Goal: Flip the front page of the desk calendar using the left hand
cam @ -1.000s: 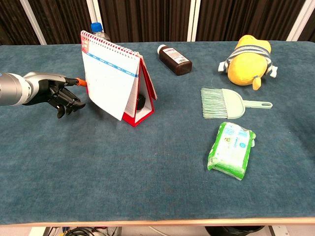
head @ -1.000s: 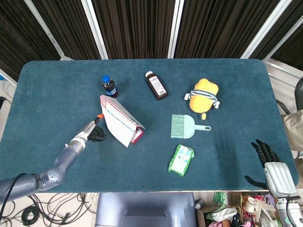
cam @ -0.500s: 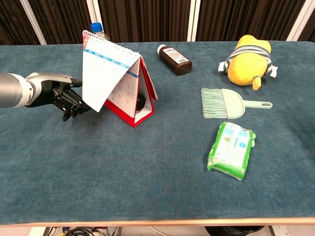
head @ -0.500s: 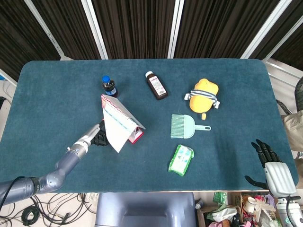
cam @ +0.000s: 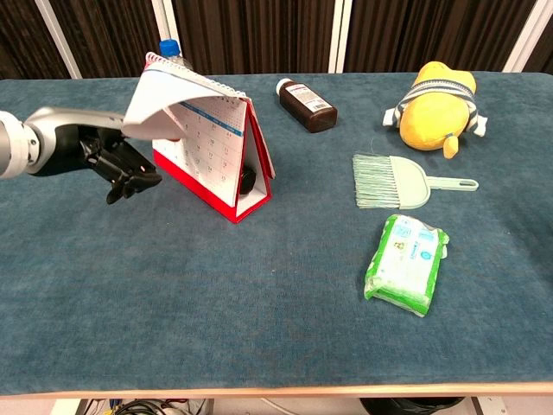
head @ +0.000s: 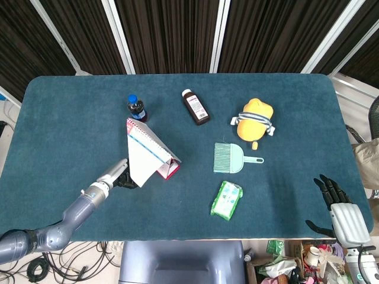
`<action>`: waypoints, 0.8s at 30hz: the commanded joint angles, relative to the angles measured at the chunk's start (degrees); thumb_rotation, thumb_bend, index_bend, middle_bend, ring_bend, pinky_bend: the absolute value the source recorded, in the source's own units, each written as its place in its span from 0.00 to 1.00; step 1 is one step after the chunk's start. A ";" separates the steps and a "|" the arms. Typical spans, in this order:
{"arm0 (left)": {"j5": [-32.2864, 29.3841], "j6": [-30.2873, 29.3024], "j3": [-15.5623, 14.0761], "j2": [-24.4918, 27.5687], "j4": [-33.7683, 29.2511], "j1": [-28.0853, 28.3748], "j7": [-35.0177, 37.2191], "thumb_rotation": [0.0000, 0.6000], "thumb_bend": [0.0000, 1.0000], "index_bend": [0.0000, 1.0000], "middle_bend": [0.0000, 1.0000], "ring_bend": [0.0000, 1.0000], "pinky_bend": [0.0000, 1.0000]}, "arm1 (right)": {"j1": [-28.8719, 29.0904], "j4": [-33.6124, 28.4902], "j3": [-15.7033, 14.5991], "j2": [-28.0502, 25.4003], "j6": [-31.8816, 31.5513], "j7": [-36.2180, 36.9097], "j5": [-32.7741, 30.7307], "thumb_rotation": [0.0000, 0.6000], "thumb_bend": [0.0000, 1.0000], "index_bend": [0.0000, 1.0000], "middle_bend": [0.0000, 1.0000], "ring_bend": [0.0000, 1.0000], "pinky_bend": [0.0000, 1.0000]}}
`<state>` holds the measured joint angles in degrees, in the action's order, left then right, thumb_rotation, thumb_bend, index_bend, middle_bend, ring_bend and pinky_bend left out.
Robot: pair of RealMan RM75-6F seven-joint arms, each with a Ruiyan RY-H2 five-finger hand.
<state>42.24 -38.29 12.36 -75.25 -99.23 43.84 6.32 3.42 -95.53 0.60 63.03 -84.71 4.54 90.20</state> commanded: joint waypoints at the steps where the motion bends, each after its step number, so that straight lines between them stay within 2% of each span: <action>1: 4.88 -3.20 1.14 1.87 -3.12 -0.84 -1.05 1.00 0.45 0.03 0.63 0.57 0.63 | 0.00 0.00 -0.01 0.01 -0.02 0.00 0.04 1.00 0.06 0.00 0.00 0.00 0.17; 4: 8.88 -5.89 1.84 2.86 -4.76 -0.92 -2.71 1.00 0.45 0.09 0.58 0.53 0.60 | 0.01 -0.02 -0.02 0.00 0.00 0.01 0.05 1.00 0.06 0.00 0.00 0.00 0.17; 12: 16.33 -14.22 3.69 2.76 -5.14 0.46 -10.24 1.00 0.44 0.17 0.57 0.52 0.59 | 0.07 0.01 0.07 -0.05 0.21 0.39 -0.27 1.00 0.06 0.00 0.00 0.00 0.17; 18: 17.40 -17.53 4.44 0.66 -3.12 1.80 -14.14 1.00 0.44 0.18 0.57 0.52 0.58 | 0.13 0.01 0.18 -0.08 0.45 0.72 -0.64 1.00 0.06 0.00 0.00 0.00 0.17; 24: 15.62 -16.92 5.33 -2.53 2.20 5.18 -18.44 1.00 0.43 0.17 0.56 0.51 0.57 | 0.17 -0.04 0.29 -0.09 0.68 0.89 -1.07 1.00 0.06 0.00 0.00 0.00 0.17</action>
<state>58.70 -55.55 17.19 -76.69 -98.48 47.82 -10.86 3.59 -95.58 0.89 62.93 -84.02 5.43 89.14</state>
